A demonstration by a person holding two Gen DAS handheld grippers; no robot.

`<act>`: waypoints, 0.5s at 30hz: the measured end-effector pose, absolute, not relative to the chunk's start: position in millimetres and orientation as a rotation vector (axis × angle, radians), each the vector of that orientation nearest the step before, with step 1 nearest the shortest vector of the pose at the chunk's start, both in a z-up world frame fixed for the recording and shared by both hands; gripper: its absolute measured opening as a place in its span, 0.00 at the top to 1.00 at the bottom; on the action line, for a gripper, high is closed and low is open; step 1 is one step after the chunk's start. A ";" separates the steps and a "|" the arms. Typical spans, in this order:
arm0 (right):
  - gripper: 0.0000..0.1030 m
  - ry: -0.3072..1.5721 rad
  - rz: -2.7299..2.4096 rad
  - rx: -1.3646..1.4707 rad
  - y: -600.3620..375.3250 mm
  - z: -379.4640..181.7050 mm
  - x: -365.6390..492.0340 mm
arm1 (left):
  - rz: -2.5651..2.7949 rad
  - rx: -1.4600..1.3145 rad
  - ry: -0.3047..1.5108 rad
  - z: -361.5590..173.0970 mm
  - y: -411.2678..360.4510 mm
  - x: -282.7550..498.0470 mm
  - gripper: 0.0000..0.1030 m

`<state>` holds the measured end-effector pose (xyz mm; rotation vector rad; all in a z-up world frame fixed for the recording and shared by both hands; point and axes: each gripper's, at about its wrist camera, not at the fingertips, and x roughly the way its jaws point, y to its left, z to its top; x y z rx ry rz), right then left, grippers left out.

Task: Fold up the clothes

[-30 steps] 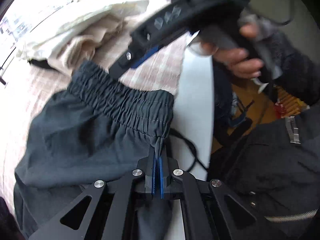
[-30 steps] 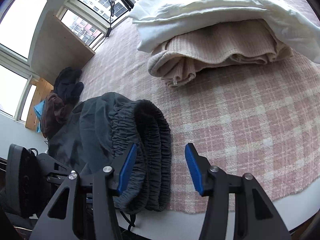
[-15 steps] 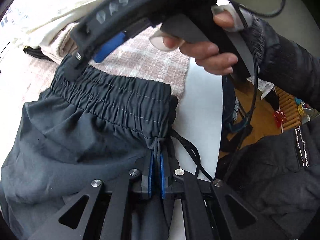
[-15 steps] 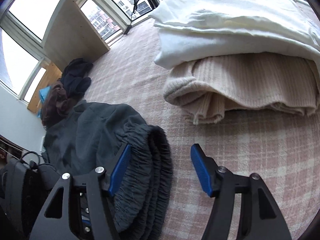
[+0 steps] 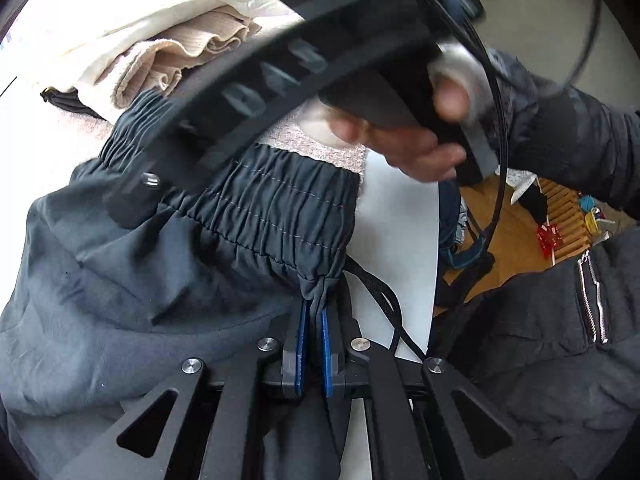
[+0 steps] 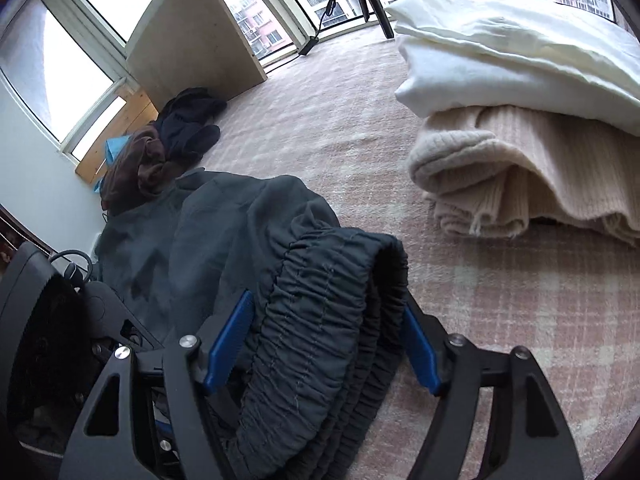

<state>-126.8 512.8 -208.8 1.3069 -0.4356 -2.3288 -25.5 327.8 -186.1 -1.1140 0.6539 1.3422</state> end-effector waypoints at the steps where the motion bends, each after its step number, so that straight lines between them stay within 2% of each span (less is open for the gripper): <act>1: 0.41 -0.452 -2.333 1.326 514.3 -207.9 -126.8 | 1.343 -1.110 0.654 -185.6 327.2 -25.8 0.95; 3: 0.61 -0.485 -2.341 1.365 517.2 -206.1 -126.8 | 1.347 -1.107 0.652 -185.7 329.3 -30.1 0.95; 6: 0.77 -0.530 -2.355 1.422 520.8 -202.4 -126.3 | 1.362 -1.113 0.666 -183.1 329.2 -32.0 0.92; 10: 0.83 -0.552 -2.426 1.467 518.0 -180.1 -115.7 | 1.396 -1.143 0.693 -169.0 324.7 -29.0 0.91; 15: 0.85 -0.646 -2.483 1.493 529.6 -160.0 -101.7 | 1.545 -1.125 0.582 -107.1 255.9 -48.9 0.76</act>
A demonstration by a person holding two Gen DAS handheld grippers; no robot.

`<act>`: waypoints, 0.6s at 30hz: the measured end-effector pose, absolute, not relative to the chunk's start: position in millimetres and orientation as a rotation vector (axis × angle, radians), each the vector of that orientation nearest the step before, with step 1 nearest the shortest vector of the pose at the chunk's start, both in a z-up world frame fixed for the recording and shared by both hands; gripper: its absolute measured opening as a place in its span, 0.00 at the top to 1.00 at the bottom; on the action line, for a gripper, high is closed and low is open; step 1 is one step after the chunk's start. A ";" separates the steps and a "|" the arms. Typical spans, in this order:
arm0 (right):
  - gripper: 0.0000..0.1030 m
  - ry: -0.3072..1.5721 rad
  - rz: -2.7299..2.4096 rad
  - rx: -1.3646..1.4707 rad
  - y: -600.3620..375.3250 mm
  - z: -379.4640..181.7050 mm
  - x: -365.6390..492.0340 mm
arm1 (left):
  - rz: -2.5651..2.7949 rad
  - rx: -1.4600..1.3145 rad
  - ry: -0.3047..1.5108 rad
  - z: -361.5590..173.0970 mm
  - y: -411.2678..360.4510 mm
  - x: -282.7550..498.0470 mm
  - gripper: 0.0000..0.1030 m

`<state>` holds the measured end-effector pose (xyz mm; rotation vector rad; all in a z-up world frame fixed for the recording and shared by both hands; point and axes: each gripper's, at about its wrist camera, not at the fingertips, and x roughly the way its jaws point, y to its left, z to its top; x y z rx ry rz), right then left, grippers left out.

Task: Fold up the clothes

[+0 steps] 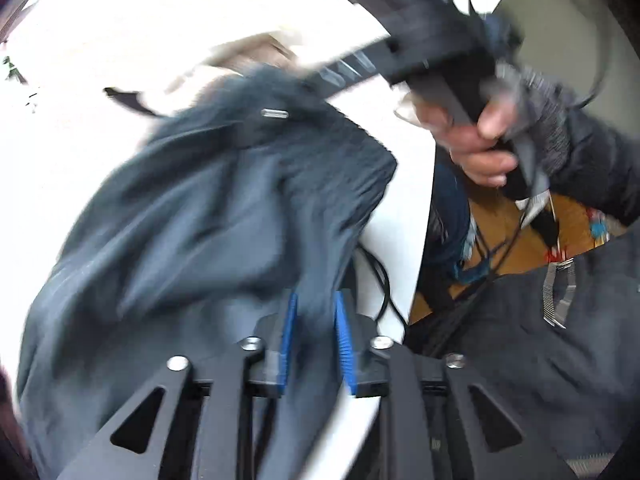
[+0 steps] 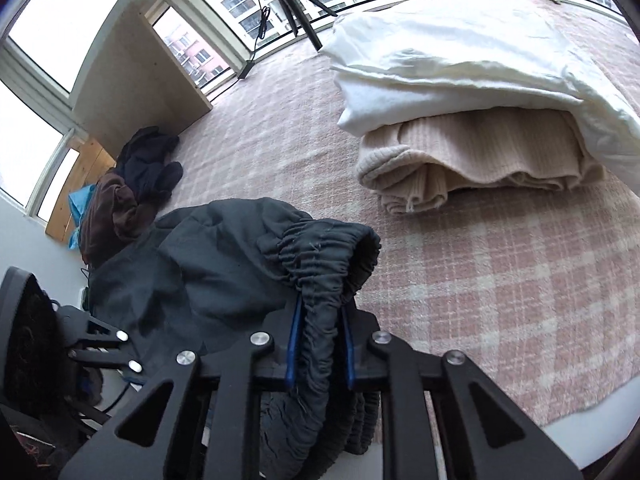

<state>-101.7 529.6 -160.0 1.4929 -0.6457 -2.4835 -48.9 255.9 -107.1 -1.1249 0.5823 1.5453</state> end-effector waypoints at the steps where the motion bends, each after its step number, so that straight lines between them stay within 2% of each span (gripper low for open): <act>1: 0.85 -0.630 -2.511 1.497 533.1 -156.5 -99.1 | 1.606 -1.132 0.575 -97.8 235.5 -57.5 0.73; 6: 0.85 -0.666 -2.619 1.525 574.6 -135.8 -85.6 | 1.981 -1.273 0.623 -77.1 127.0 -107.8 0.73; 12: 0.84 -0.512 -2.804 1.615 632.6 -112.0 -75.3 | 2.301 -1.403 0.546 -67.7 19.4 -123.8 0.73; 15: 0.83 -0.256 -2.802 1.765 636.0 -128.4 -88.3 | 2.404 -1.454 0.501 -63.7 -25.3 -121.6 0.72; 18: 0.76 -0.106 -2.746 1.929 631.6 -145.4 -102.4 | 2.500 -1.527 0.461 -66.3 -69.7 -116.7 0.70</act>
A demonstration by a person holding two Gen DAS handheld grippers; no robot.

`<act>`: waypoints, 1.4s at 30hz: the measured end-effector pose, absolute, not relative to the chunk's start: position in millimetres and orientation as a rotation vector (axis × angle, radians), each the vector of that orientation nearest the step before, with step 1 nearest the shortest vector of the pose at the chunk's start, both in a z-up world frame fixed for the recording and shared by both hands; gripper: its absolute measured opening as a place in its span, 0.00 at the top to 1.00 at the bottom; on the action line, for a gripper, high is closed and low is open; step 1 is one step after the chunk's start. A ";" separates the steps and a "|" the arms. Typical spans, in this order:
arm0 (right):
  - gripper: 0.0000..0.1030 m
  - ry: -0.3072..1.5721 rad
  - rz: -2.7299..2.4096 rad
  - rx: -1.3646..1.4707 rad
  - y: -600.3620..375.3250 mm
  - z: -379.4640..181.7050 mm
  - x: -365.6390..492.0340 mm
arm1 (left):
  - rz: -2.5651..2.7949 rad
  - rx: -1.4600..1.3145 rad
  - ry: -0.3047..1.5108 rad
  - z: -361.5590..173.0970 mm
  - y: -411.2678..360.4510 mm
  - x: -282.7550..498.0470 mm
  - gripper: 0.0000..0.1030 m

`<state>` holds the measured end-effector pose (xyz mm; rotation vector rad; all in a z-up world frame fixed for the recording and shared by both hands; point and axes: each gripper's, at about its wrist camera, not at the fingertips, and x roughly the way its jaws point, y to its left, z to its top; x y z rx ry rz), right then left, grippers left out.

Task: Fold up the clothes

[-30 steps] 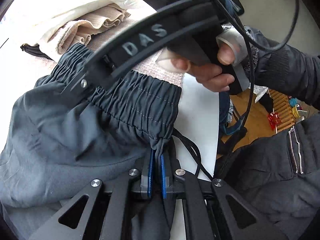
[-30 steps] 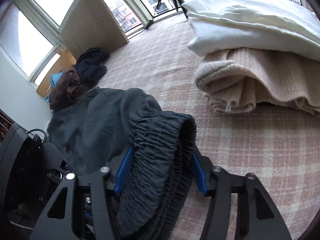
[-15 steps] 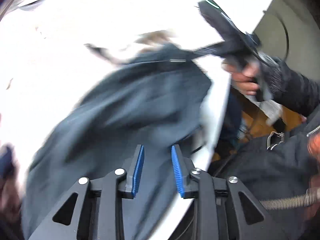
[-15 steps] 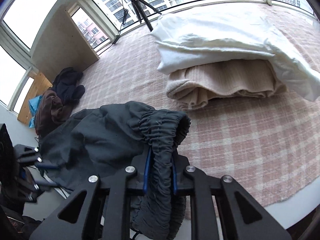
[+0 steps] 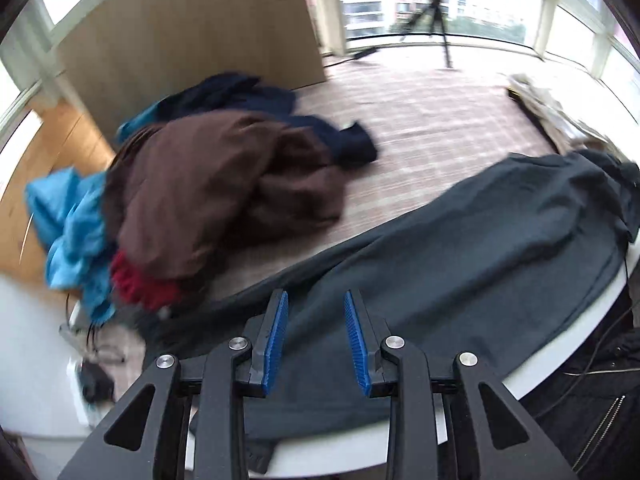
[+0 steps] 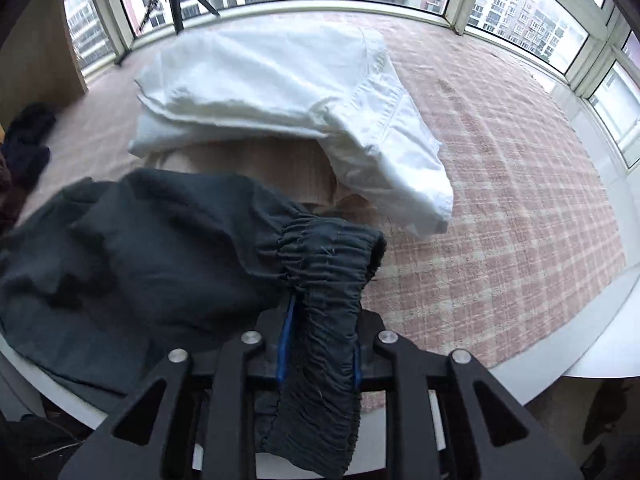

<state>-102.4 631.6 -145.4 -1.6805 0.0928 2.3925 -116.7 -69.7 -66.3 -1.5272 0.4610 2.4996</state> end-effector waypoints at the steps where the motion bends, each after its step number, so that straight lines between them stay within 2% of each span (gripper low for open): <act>1: 0.76 0.084 2.389 -1.687 630.6 -143.5 -103.9 | 2.530 -1.563 0.452 -72.3 -84.8 -112.6 0.70; 6: 0.64 0.061 2.396 -1.626 624.5 -108.8 -104.0 | 2.620 -1.755 0.358 -101.0 -169.8 -93.4 0.70; 10: 0.61 -0.102 2.351 -1.527 611.1 -74.8 -106.9 | 2.621 -1.862 0.302 -133.5 -220.4 -92.3 0.70; 12: 0.61 -0.089 2.332 -1.481 608.0 -61.1 -109.4 | 2.613 -1.854 0.264 -143.8 -238.4 -99.4 0.70; 15: 0.61 0.058 2.443 -1.496 574.2 -44.0 -116.0 | 2.572 -1.853 0.260 -158.9 -258.4 -112.1 0.70; 17: 0.61 0.091 2.563 -1.558 522.1 -42.9 -128.3 | 2.532 -1.843 0.262 -167.3 -268.3 -117.9 0.70; 23: 0.61 0.039 2.843 -1.955 303.2 -93.9 -152.4 | 2.341 -1.726 0.174 -182.6 -273.0 -98.0 0.69; 27: 0.61 -0.213 2.950 -2.230 166.3 -133.7 -134.3 | 2.243 -1.680 0.197 -191.2 -270.2 -78.6 0.68; 31: 0.61 -0.429 2.989 -2.399 81.7 -160.1 -120.7 | 2.186 -1.653 0.178 -195.8 -272.0 -71.6 0.66; 36: 0.61 -0.667 2.969 -2.457 28.6 -184.1 -114.1 | 2.165 -1.609 0.128 -182.4 -281.5 -59.2 0.65; 39: 0.61 -0.834 2.944 -2.464 3.6 -195.1 -108.1 | 2.128 -1.583 0.109 -179.0 -284.9 -54.6 0.57; 42: 0.61 -0.859 2.912 -2.481 -2.4 -202.4 -107.1 | 2.083 -1.602 0.151 -191.0 -274.5 -57.8 0.57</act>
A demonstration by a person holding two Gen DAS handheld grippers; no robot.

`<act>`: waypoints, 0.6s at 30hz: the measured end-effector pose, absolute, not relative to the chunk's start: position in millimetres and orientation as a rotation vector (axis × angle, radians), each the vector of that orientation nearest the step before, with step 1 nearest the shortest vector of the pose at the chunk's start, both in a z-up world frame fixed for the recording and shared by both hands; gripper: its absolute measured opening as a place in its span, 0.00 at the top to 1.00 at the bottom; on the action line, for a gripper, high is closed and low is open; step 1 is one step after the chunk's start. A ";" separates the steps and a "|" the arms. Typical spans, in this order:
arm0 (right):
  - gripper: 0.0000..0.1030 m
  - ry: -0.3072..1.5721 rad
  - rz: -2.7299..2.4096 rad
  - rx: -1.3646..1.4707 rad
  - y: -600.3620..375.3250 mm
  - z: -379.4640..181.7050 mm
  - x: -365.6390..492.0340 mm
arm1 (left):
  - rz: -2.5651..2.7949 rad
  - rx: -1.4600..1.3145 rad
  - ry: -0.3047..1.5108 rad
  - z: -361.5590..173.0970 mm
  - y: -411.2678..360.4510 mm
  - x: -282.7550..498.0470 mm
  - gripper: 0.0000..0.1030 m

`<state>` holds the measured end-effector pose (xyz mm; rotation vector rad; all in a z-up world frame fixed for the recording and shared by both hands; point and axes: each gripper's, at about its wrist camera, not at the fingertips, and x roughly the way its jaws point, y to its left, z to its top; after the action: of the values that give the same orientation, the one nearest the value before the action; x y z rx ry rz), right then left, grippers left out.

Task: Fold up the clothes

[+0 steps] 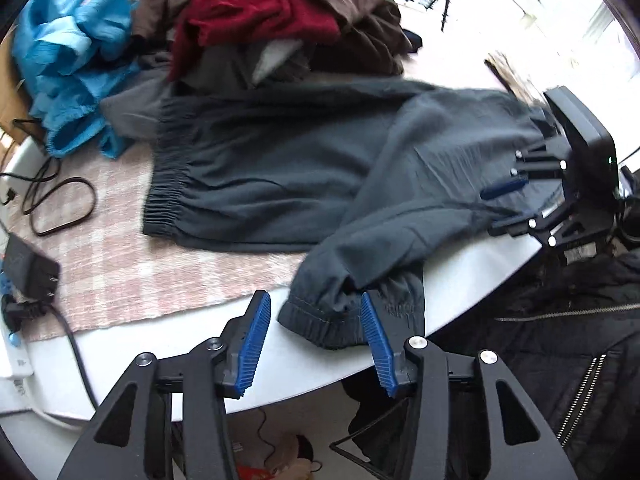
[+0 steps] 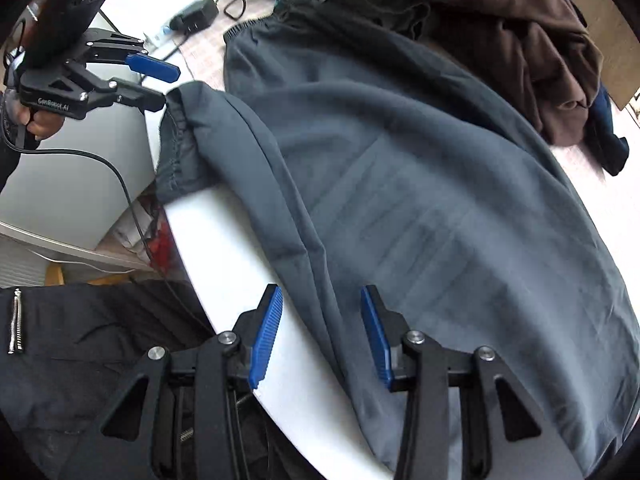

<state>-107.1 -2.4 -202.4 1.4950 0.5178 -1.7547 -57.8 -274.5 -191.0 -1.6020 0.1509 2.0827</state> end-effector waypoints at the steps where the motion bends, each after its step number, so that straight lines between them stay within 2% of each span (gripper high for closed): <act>1: 0.61 0.506 -1.755 1.504 -2.4 -203.6 -107.9 | 2.073 -1.616 0.163 -196.1 -270.5 -60.0 0.59; 2: 0.66 0.498 -1.754 1.511 -2.7 -204.7 -108.4 | 2.063 -1.630 0.176 -201.1 -266.5 -62.2 0.61; 3: 0.79 0.512 -1.750 1.512 -3.8 -205.5 -107.7 | 2.053 -1.642 0.180 -205.9 -264.0 -64.0 0.64; 5: 0.93 0.522 -1.733 1.512 -4.9 -206.8 -106.1 | 2.042 -1.630 0.184 -208.5 -259.7 -65.5 0.79; 7: 0.95 0.515 -1.745 1.519 -2.4 -208.2 -107.9 | 2.060 -1.599 0.240 -203.7 -253.3 -68.6 0.85; 12: 0.98 0.414 -1.880 1.520 21.9 -186.4 -130.5 | 2.202 -1.526 0.415 -168.1 -236.3 -100.8 0.86; 18: 0.98 0.217 -2.102 1.304 65.7 -76.6 -147.3 | 2.379 -1.102 0.588 -55.2 -214.9 -120.3 0.84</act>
<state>-147.3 65.7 -76.6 1.3036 0.2174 -2.1020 -120.3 -214.9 -55.2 -1.1019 0.5884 2.3788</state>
